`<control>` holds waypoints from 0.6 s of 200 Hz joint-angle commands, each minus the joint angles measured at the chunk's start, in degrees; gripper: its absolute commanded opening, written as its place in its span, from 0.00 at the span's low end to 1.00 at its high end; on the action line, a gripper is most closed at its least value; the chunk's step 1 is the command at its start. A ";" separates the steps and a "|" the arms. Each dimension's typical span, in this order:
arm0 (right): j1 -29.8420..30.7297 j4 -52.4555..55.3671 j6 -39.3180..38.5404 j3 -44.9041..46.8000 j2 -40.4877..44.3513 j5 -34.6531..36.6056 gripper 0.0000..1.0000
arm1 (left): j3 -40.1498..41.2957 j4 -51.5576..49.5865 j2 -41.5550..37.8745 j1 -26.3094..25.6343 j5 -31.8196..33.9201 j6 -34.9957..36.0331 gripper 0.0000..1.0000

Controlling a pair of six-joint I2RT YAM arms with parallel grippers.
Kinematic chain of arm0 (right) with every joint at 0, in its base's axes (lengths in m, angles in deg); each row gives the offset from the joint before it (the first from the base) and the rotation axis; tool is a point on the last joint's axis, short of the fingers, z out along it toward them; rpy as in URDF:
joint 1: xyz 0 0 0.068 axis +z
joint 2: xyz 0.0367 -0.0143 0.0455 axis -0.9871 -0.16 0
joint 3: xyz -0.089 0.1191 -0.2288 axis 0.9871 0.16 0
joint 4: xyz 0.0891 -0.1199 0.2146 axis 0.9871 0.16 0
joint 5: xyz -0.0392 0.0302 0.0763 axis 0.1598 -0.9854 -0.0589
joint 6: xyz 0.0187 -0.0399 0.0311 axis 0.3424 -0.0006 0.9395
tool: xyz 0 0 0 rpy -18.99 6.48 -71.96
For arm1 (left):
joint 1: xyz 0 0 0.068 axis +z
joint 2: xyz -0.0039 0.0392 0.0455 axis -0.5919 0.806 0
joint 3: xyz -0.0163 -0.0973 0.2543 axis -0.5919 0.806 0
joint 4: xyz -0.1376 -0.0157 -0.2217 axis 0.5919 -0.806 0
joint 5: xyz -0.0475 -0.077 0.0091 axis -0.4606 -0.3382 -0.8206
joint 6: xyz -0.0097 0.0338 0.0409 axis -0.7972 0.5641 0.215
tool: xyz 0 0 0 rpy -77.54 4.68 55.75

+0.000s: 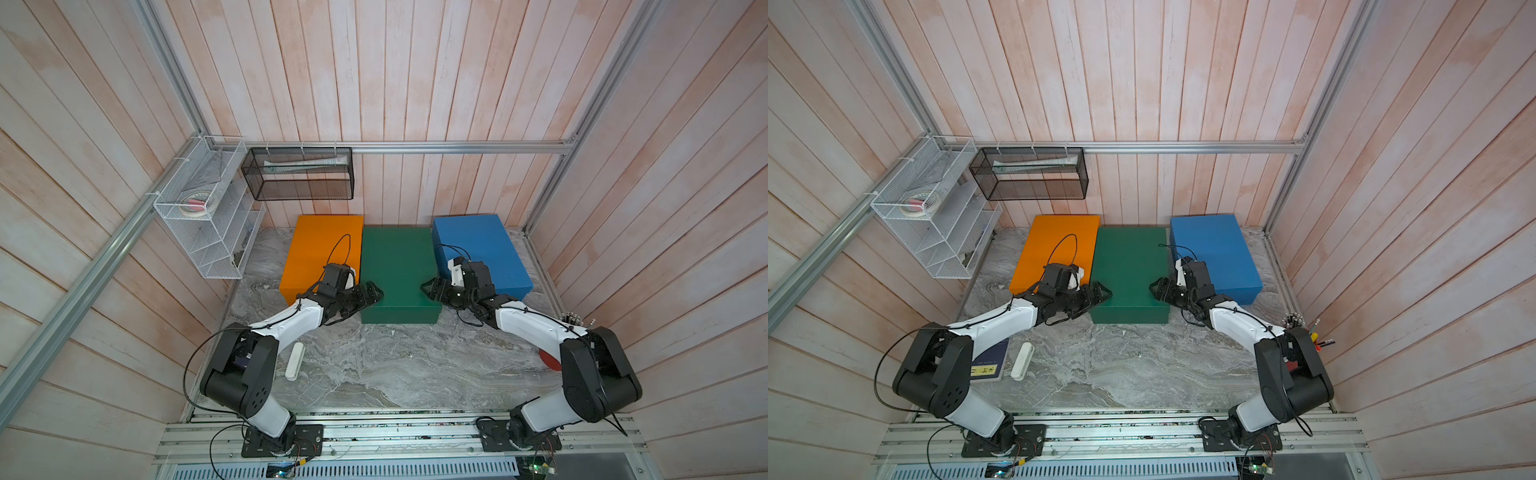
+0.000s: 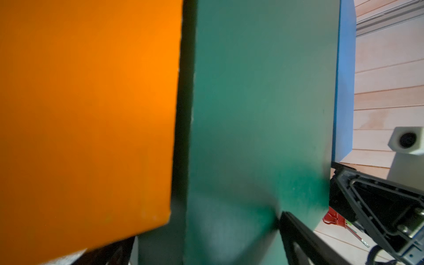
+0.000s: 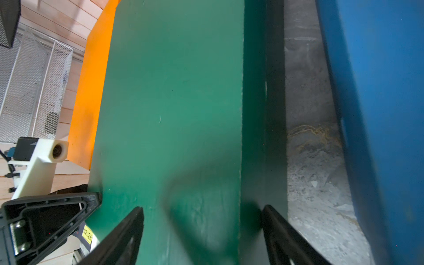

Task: Stack the shoeboxes
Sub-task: Pick up the shoebox from the center of the board.

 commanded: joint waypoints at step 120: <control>4.77 6.34 8.56 12.70 9.99 0.51 0.82 | 5.03 -1.94 -5.75 -3.63 -5.81 -1.47 1.00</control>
